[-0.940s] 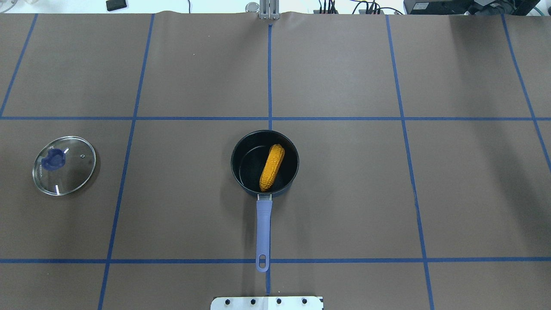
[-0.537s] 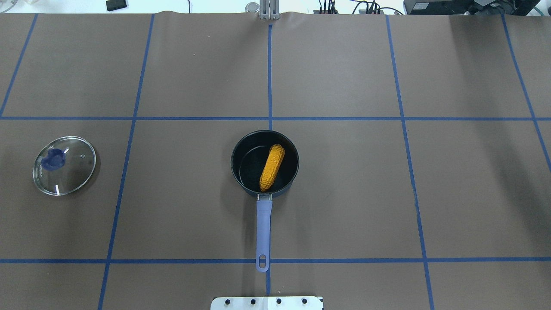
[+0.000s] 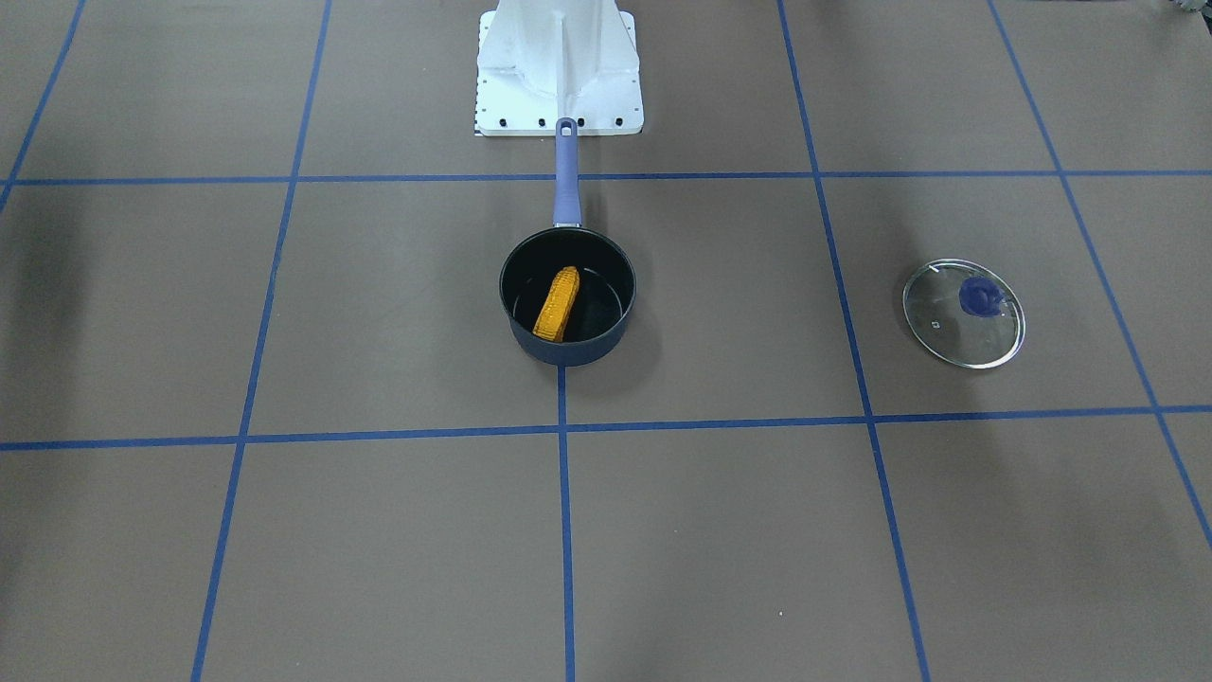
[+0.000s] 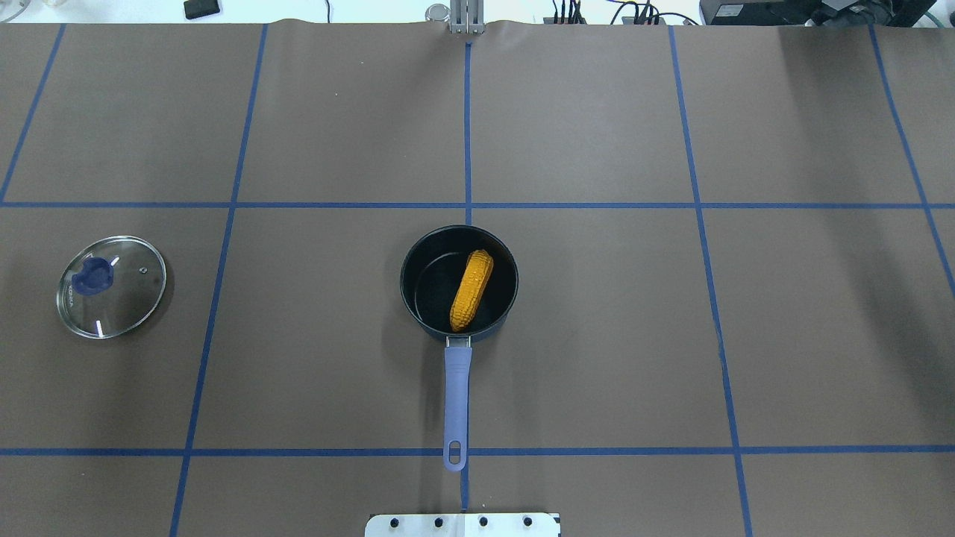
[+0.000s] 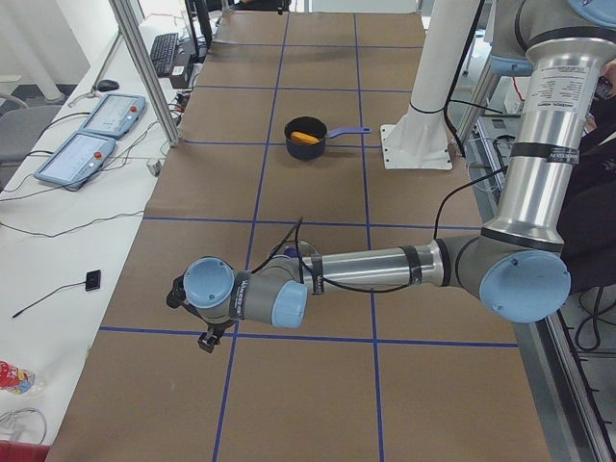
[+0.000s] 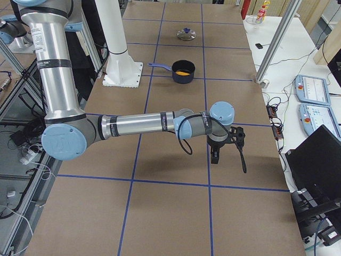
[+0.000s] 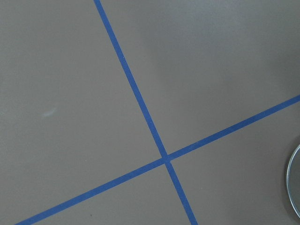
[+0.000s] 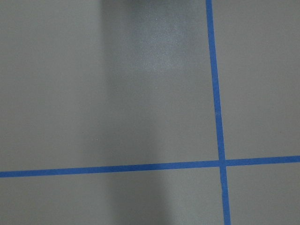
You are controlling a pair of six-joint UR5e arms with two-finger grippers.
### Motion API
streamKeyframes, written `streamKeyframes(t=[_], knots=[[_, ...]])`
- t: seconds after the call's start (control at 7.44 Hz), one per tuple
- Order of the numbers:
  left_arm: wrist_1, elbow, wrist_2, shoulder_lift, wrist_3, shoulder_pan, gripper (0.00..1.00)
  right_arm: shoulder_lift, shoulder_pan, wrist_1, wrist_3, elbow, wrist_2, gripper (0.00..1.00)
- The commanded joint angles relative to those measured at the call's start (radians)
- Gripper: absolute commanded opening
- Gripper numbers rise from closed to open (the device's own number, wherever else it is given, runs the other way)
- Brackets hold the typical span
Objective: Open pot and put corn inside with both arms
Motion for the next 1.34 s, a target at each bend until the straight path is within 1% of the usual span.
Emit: streamKeyframes(t=[0.0, 0.27, 0.4, 0.81, 0.94, 1.07, 1.21], knots=[[0.000, -0.006, 0.000, 0.001, -0.002, -0.001, 0.98, -0.031, 0.000, 0.001, 0.005, 0.018, 0.003, 1.00], [0.000, -0.011, -0.002, 0.001, -0.010, -0.001, 0.98, -0.124, 0.000, 0.001, 0.011, 0.124, 0.003, 1.00], [0.000, -0.012, -0.002, -0.001, -0.013, -0.001, 0.98, -0.161, 0.000, 0.001, 0.011, 0.159, 0.004, 1.00], [0.000, -0.014, -0.008, 0.001, -0.013, -0.001, 0.98, -0.161, 0.000, 0.001, 0.011, 0.159, 0.006, 1.00], [-0.001, -0.035, -0.018, 0.017, -0.013, -0.006, 0.98, -0.161, 0.000, 0.001, 0.011, 0.156, 0.006, 1.00], [-0.006, -0.069, -0.029, 0.057, -0.013, -0.012, 0.98, -0.161, 0.000, 0.001, 0.011, 0.156, 0.004, 1.00], [-0.007, -0.128, -0.028, 0.111, -0.013, -0.013, 0.98, -0.161, 0.000, 0.001, 0.011, 0.158, 0.004, 1.00]])
